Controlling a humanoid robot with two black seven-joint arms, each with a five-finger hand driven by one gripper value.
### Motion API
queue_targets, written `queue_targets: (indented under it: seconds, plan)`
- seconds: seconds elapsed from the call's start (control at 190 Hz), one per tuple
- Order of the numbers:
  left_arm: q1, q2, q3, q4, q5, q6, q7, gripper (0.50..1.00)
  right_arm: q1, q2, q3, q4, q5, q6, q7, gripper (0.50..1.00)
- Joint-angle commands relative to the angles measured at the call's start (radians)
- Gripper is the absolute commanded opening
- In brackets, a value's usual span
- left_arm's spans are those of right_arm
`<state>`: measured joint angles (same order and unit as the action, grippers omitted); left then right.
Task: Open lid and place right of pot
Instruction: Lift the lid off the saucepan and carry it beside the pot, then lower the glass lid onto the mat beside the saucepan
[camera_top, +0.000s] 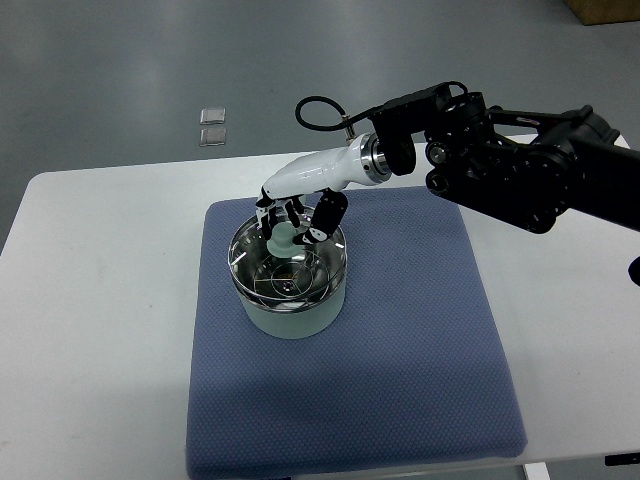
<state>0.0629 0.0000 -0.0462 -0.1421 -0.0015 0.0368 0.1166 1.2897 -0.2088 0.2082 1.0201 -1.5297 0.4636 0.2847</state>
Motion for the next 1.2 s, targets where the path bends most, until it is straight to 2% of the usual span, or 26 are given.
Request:
queue_targets:
  seconds: [0.0, 0.116, 0.411, 0.564, 0.77, 1.002, 1.192]
  plan:
    - [0.0, 0.0, 0.0, 0.001, 0.0, 0.0, 0.0, 1.0, 0.0, -0.006, 0.002, 0.0, 0.005, 0.001, 0.001, 0.5]
    - [0.0, 0.0, 0.0, 0.001, 0.0, 0.0, 0.0, 1.0, 0.002, -0.023, 0.019, 0.002, 0.009, 0.01, 0.002, 0.5]
    - [0.0, 0.0, 0.0, 0.001, 0.0, 0.005, 0.0, 1.0, 0.033, -0.09, 0.03, 0.003, 0.013, 0.03, 0.06, 0.5]
    - [0.0, 0.0, 0.0, 0.001, 0.0, 0.005, 0.0, 1.0, 0.031, -0.158, 0.03, 0.003, 0.013, 0.04, 0.074, 0.5]
    - [-0.002, 0.0, 0.0, -0.001, 0.0, 0.005, 0.0, 1.0, 0.02, -0.271, 0.03, 0.0, 0.013, 0.04, 0.125, 0.5]
    - [-0.002, 0.0, 0.002, -0.001, 0.0, 0.006, 0.0, 1.0, -0.072, -0.35, 0.039, 0.0, 0.014, 0.026, 0.151, 0.5]
    - [-0.002, 0.0, 0.0, 0.001, 0.0, 0.009, 0.0, 1.0, -0.181, -0.359, 0.114, -0.006, 0.011, 0.021, 0.16, 0.5]
